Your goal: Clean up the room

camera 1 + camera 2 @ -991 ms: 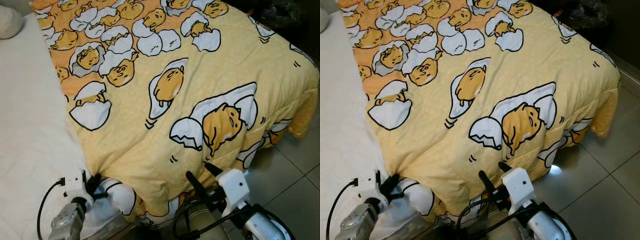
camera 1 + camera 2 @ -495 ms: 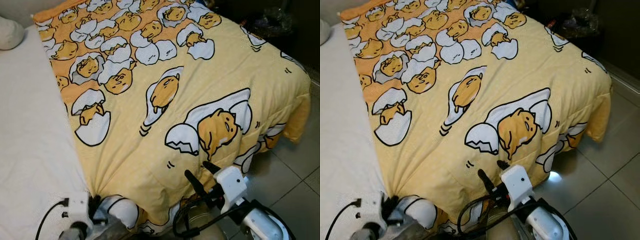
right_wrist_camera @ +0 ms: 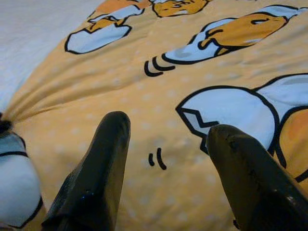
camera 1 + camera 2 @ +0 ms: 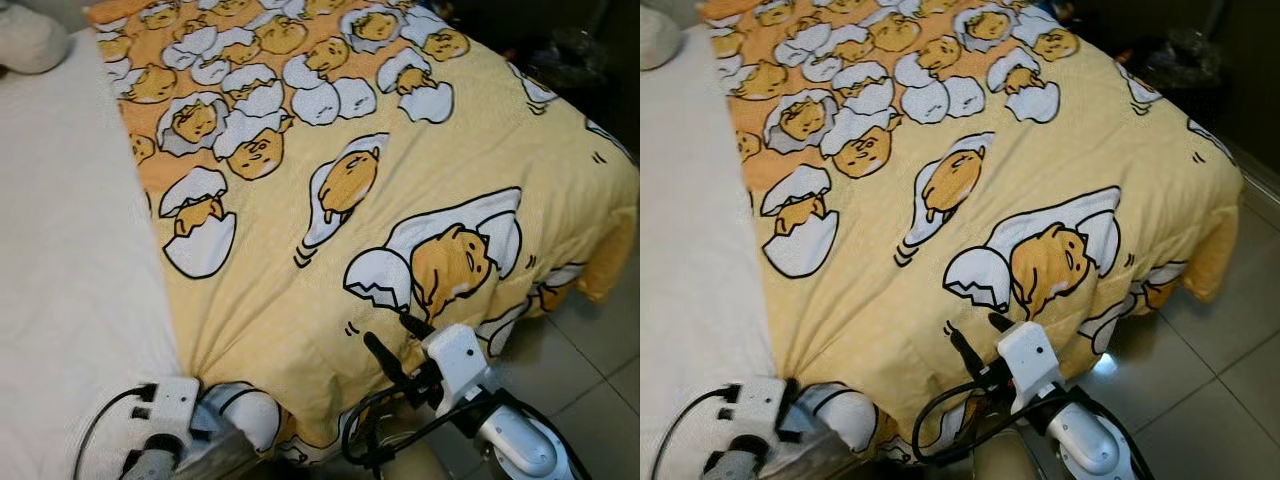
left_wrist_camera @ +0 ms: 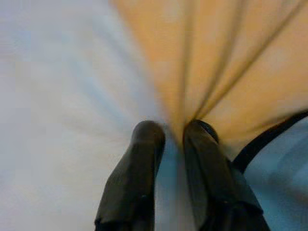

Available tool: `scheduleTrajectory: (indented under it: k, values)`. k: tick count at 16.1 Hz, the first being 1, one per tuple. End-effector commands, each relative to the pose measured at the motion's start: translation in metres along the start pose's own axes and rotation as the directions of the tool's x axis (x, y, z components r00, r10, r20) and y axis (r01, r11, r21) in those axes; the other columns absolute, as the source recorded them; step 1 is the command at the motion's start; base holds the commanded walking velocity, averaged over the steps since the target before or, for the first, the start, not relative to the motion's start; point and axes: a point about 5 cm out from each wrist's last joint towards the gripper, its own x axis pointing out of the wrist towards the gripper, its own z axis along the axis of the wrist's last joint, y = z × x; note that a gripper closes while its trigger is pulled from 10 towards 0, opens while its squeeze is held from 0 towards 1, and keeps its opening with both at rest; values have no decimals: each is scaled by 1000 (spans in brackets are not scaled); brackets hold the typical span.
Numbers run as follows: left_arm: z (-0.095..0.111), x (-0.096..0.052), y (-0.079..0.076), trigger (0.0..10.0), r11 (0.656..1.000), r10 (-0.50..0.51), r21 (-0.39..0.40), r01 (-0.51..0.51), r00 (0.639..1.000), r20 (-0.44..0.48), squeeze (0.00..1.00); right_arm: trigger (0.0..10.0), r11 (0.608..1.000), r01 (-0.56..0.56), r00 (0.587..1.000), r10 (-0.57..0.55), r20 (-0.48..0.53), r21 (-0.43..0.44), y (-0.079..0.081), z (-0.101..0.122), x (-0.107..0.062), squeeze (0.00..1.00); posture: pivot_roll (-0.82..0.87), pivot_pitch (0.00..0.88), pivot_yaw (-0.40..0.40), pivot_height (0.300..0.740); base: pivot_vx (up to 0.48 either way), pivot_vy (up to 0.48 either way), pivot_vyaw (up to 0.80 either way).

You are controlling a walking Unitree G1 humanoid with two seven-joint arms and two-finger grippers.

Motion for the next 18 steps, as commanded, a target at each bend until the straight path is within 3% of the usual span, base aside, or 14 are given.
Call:
scheduleTrajectory:
  k: [1,4,7,8,9,10,11,14,16,18]
  values:
    - [-13,-12,22,10000,993,112,42,-110,993,-41,1000,10000,1000,3,1000,-3,-1,14,-1,-3,0,0,-247,117,152,723,0,0,0]
    - [-3,-17,27,10000,987,152,44,-153,988,34,1000,10000,1000,20,1000,-20,2,14,-6,-6,4,0,-235,90,148,723,0,0,0]
    - [55,-21,33,10000,974,223,-26,-223,941,254,1000,10000,995,94,995,-95,21,44,-22,-6,16,0,-196,27,132,723,0,0,0]
    - [55,-21,33,10000,974,223,-26,-223,941,254,1000,10000,995,94,995,-95,21,44,-22,-6,16,0,-196,27,132,723,0,0,0]
    - [74,-20,30,10000,973,232,-58,-225,925,302,1000,10000,993,108,994,-109,25,43,-27,-6,23,0,-176,0,129,723,0,0,0]
    - [88,-21,25,10000,973,232,-88,-215,913,335,1000,10000,981,191,981,-192,23,39,-37,-7,31,0,-165,0,128,723,0,0,0]
    - [96,-20,20,10000,973,229,-111,-203,909,349,1000,10000,961,271,962,-272,13,62,-45,-9,39,0,-158,0,128,723,0,0,0]
    - [115,-9,14,10000,971,230,-145,-189,901,368,1000,10000,923,356,932,-362,19,145,-56,-7,57,0,-146,0,124,723,0,0,0]
    - [123,-5,12,10000,970,227,-163,-178,904,363,1000,10000,917,359,930,-367,15,176,-57,-7,67,0,-142,0,121,723,0,0,0]
    - [138,2,0,10000,978,173,-176,-110,903,394,1000,10000,910,373,924,-382,16,183,-62,-2,82,0,-133,0,119,723,0,0,0]
